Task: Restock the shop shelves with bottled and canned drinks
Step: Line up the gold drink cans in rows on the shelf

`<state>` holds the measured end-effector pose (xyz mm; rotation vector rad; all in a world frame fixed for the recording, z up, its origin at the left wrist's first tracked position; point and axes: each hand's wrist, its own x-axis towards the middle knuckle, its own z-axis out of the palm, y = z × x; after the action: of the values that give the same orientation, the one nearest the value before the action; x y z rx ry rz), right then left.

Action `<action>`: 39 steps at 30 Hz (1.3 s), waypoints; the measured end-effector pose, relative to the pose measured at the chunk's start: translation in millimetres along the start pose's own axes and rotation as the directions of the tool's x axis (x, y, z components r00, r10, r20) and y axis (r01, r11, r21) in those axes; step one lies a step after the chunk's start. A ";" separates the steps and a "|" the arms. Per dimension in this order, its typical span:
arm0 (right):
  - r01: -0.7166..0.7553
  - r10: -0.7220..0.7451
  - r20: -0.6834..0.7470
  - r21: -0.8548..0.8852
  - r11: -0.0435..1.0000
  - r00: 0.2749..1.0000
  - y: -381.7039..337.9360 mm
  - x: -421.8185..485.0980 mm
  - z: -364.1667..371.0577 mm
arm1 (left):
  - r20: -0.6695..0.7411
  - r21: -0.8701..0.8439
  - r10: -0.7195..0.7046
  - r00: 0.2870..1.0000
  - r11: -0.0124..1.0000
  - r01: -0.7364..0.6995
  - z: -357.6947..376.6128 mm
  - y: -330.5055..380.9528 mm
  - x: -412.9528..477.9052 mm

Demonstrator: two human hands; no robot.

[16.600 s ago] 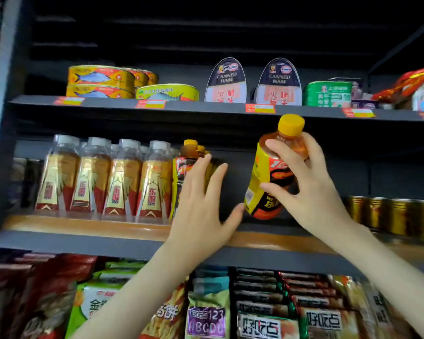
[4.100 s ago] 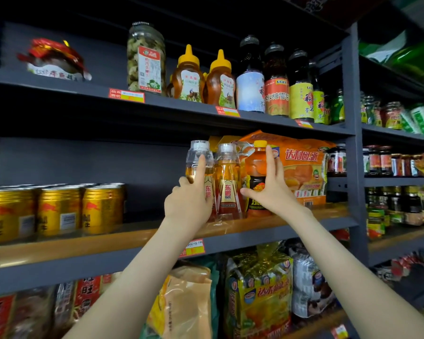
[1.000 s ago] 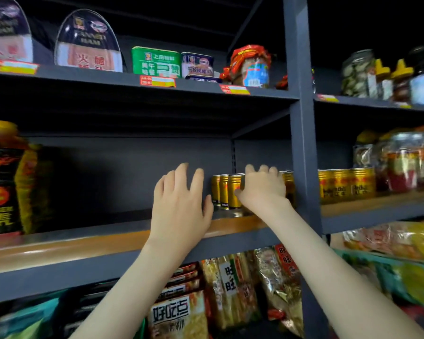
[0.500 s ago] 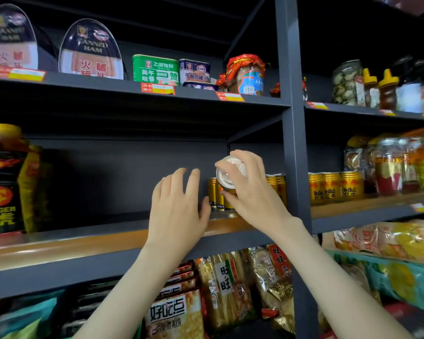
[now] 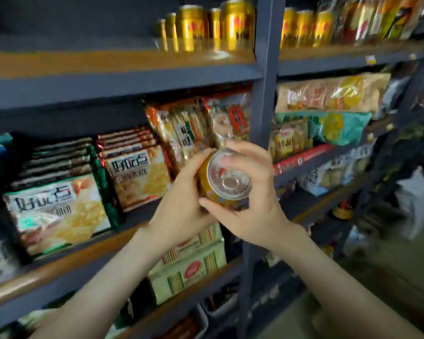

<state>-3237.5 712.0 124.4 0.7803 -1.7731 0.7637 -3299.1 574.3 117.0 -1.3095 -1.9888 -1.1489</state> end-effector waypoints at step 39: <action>-0.976 0.179 0.979 0.063 0.207 0.102 -43.3 -111.5 157.8 | 0.275 -0.667 -0.960 -0.047 -0.226 0.710 -72.0 7.8 -227.2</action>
<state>-3256.7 578.7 -20.8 0.8621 -2.8619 2.3515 -3200.3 402.7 -15.8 0.7687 -2.0721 -2.7310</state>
